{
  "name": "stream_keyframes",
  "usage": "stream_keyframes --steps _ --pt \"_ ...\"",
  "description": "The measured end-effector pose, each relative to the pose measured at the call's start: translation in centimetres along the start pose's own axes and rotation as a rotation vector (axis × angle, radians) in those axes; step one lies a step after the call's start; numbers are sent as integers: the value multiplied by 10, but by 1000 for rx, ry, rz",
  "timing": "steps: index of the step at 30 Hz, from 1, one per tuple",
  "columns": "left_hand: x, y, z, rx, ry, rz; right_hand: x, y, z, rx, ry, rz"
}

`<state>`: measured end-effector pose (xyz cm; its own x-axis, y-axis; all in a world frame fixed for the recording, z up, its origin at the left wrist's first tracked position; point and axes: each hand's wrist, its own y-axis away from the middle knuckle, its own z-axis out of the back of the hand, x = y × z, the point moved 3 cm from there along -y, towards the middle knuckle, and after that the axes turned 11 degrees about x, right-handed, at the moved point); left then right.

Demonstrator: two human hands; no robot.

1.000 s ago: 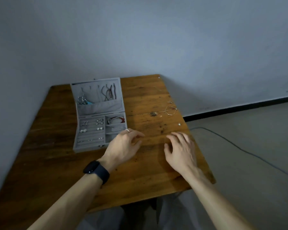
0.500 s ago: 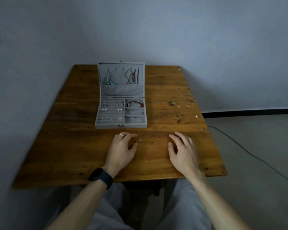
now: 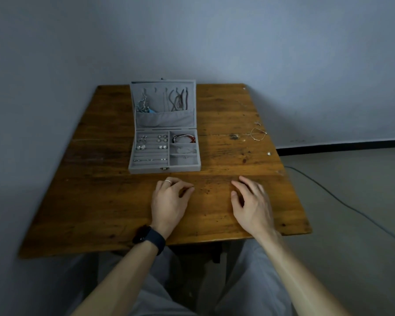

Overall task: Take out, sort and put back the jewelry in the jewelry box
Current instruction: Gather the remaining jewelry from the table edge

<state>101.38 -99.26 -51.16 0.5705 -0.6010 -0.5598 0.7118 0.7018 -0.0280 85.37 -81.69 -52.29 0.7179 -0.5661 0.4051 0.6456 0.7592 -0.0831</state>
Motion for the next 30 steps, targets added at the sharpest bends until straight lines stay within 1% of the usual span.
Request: stream_keyframes --steps 3,6,11,13,16,20,25,30 --pt "-10 -1 0 49 -9 -68 -2 1 2 30 -27 22" --pt "-33 -12 3 146 40 -152 -12 6 8 4 -127 13" --pt "-95 -59 -2 215 5 -300 -55 10 34 -118 -131 -141" --pt "-118 -82 -13 245 -34 -351 -76 5 46 -120 -117 -237" --pt "-144 -113 -37 308 -72 -365 -98 -5 55 -46 -127 -357" --pt "-169 -148 -66 362 -126 -350 -107 -10 49 81 -257 -488" --pt "-184 -173 -91 343 -152 -373 -108 -14 48 112 -227 -528" --pt "-183 -180 -108 356 -146 -420 -108 -21 45 189 -223 -508"
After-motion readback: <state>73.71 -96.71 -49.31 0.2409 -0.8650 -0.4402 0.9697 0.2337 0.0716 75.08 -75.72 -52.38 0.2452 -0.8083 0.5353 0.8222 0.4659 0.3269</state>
